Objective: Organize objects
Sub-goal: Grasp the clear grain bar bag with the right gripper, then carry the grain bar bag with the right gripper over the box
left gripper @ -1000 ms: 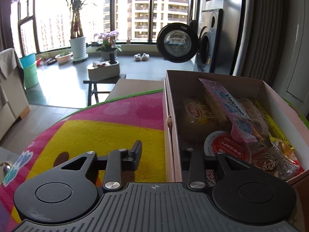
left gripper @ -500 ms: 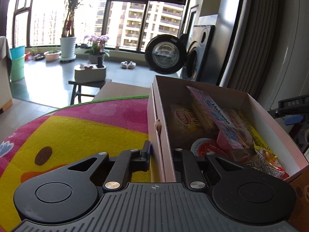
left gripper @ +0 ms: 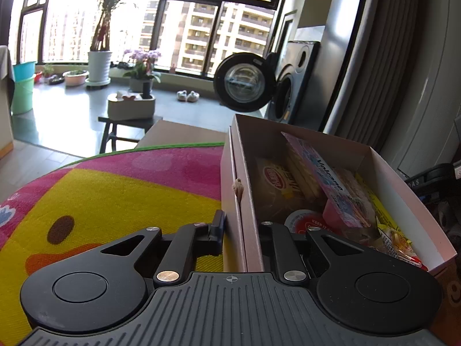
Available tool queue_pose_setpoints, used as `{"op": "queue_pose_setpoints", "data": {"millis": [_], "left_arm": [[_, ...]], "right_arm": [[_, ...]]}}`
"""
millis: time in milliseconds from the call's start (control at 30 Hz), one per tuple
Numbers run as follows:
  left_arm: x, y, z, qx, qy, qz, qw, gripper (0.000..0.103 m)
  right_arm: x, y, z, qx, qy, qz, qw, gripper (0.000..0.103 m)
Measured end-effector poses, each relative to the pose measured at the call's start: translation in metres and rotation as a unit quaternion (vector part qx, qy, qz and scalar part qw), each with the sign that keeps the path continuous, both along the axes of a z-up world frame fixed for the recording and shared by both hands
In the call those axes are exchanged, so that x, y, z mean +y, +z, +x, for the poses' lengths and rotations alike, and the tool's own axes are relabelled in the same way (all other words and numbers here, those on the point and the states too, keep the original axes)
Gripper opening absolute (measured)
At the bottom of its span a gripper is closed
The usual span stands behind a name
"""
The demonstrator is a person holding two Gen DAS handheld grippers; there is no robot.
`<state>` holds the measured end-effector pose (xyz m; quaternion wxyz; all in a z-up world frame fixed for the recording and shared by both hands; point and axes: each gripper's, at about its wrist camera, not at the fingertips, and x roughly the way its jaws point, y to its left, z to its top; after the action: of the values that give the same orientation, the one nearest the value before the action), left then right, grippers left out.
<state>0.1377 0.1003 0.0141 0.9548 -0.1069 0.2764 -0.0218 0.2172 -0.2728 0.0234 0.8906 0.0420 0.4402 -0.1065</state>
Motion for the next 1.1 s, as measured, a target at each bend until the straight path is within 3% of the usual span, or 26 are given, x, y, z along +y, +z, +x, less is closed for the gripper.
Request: {"op": "queue_pose_setpoints", "data": {"millis": [467,633,933,1000,1033,1100], "left_arm": [[0.001,0.001,0.002,0.000,-0.003,-0.001,1.0000,0.016],[0.001,0.001,0.003,0.000,-0.003,-0.001,1.0000,0.016],[0.001,0.002,0.003,-0.002,-0.003,-0.002,1.0000,0.016],[0.001,0.002,0.003,-0.002,-0.003,-0.002,1.0000,0.016],[0.001,0.002,0.003,-0.002,-0.003,-0.002,1.0000,0.016],[0.001,0.002,0.003,-0.002,-0.004,-0.003,1.0000,0.016]], "right_arm": [[0.042,0.014,-0.203,0.050,0.057,0.008,0.997,0.028],[0.061,0.024,-0.253,0.060,0.070,0.016,0.996,0.028],[0.086,0.072,-0.273,0.025,0.088,0.021,0.996,0.028],[0.096,0.088,-0.269,0.012,0.102,0.016,0.995,0.020],[0.101,0.096,-0.265,0.007,0.111,0.012,0.994,0.009],[0.112,0.109,-0.261,-0.004,0.129,-0.008,0.992,0.008]]}}
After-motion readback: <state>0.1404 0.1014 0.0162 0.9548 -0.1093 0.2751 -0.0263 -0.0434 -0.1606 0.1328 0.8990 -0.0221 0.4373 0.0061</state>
